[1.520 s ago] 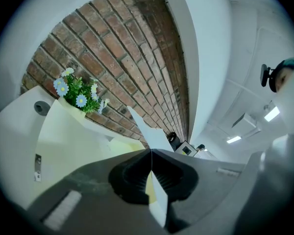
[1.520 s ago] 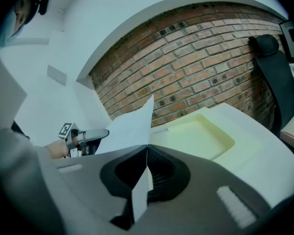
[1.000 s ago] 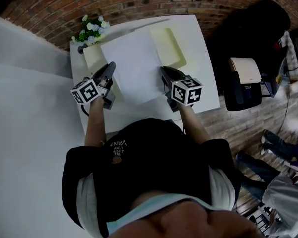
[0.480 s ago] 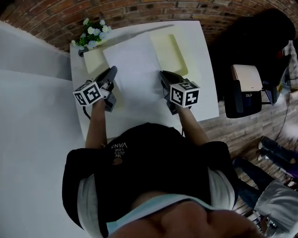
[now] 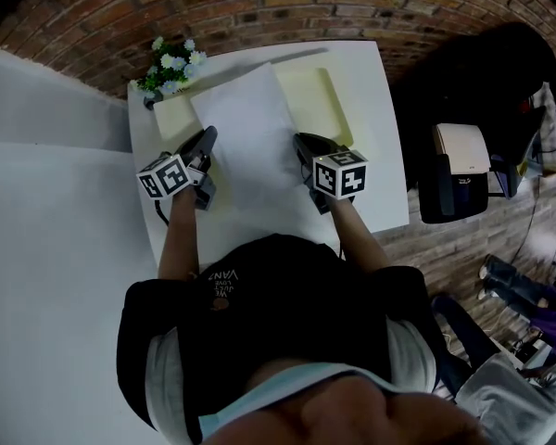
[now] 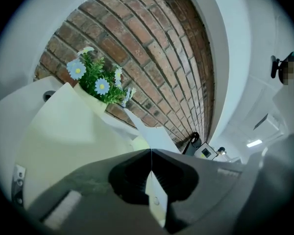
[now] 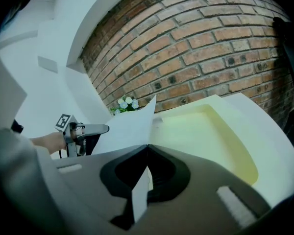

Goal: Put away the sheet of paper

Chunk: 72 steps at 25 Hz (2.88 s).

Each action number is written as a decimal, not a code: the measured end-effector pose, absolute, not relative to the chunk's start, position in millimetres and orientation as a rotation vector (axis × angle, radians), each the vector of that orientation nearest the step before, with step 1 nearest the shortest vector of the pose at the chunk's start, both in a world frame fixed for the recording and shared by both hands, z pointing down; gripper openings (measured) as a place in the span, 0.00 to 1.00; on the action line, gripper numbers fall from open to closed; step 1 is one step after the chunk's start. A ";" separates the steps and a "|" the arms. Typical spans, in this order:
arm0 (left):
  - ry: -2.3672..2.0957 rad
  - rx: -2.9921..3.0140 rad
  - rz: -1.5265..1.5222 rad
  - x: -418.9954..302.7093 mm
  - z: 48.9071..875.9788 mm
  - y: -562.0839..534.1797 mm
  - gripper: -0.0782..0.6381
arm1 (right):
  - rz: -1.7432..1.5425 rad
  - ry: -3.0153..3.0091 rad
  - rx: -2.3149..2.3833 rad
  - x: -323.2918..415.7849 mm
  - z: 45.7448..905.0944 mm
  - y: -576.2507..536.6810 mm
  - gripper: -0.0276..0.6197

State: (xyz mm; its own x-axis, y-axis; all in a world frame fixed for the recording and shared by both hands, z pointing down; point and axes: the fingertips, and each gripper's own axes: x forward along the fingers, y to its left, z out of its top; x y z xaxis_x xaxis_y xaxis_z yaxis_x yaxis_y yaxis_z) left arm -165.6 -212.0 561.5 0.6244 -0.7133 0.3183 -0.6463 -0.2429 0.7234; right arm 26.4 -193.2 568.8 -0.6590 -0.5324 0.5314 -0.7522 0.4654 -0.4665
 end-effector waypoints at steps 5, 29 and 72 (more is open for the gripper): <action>-1.071 1.961 -0.077 -164.4 568.9 -218.3 0.11 | 0.994 -2.362 1.082 25.5 579.0 -197.5 0.05; -1.089 1.909 -0.011 -164.1 593.4 -224.9 0.11 | 0.945 -2.255 1.104 32.1 594.0 -205.7 0.10; -1.110 1.804 -0.003 -157.8 613.7 -224.5 0.11 | 0.708 -1.963 1.463 201.9 616.7 -248.5 0.05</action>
